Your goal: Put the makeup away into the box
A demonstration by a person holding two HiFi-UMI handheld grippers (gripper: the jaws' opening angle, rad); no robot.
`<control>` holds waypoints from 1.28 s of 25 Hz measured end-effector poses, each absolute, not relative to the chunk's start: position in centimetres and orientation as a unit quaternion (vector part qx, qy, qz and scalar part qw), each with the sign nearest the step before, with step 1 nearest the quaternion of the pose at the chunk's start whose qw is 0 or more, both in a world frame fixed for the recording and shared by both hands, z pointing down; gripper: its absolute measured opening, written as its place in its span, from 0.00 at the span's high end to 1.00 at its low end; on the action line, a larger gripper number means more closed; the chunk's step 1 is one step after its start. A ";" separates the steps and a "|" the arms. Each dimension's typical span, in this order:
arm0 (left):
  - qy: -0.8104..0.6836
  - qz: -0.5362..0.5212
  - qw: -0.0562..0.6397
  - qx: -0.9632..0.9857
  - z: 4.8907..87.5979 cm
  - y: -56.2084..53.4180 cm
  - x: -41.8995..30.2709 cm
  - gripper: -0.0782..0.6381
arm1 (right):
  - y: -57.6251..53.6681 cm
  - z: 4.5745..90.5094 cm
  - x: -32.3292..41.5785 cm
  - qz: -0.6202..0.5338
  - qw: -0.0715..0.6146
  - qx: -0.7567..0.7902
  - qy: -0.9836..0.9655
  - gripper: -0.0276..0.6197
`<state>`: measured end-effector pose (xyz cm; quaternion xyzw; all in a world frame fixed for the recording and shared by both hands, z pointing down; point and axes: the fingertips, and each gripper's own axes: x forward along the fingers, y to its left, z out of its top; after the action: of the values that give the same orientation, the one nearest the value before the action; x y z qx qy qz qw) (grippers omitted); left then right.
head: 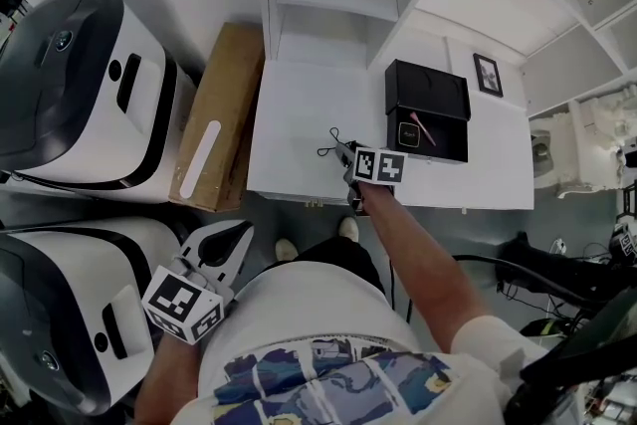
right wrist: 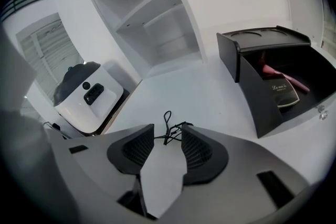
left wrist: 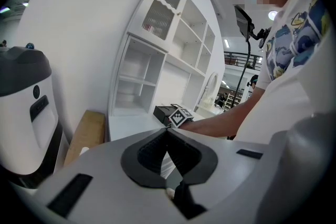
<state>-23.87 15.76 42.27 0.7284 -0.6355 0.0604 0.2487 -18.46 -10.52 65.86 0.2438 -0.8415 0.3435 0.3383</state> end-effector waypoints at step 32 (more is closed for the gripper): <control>-0.639 0.061 0.255 0.723 42.6 15.2 -25.2 0.87 | -11.2 65.3 -18.2 0.222 0.383 0.188 -0.877 0.90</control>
<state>-25.19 15.19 42.60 0.7234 -0.6387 0.0608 0.2551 -18.18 -11.18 65.34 0.1881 -0.8765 0.2223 0.3833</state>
